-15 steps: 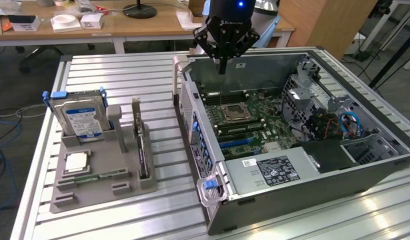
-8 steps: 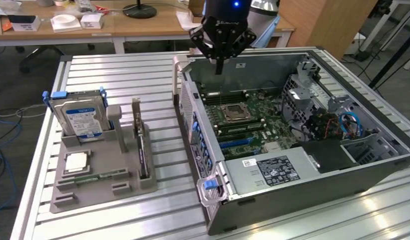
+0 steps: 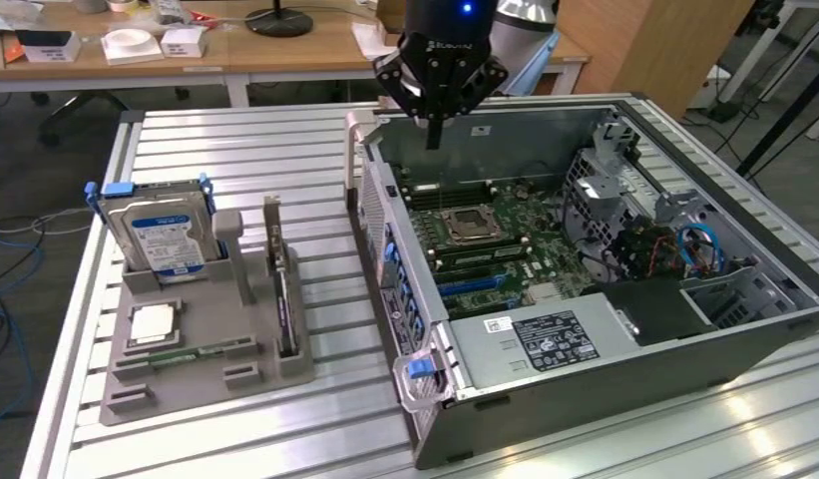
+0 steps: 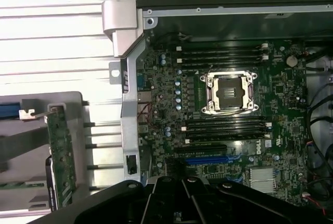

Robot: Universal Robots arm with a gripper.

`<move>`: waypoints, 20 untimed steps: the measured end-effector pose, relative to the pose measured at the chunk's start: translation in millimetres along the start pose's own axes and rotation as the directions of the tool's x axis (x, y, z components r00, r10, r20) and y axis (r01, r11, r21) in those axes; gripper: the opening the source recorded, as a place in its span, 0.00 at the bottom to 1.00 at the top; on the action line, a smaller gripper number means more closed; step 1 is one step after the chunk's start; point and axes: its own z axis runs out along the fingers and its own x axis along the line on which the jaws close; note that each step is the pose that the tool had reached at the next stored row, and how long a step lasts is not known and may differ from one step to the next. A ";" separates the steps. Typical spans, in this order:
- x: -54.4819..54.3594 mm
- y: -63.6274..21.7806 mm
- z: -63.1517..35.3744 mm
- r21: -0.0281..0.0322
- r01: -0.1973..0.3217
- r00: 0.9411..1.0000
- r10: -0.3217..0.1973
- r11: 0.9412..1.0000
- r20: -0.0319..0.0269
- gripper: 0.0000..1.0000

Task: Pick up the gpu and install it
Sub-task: 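Reach for the gpu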

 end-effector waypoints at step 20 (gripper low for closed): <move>12.8 -1.1 -0.2 0.000 0.000 1.000 0.000 1.000 0.000 0.11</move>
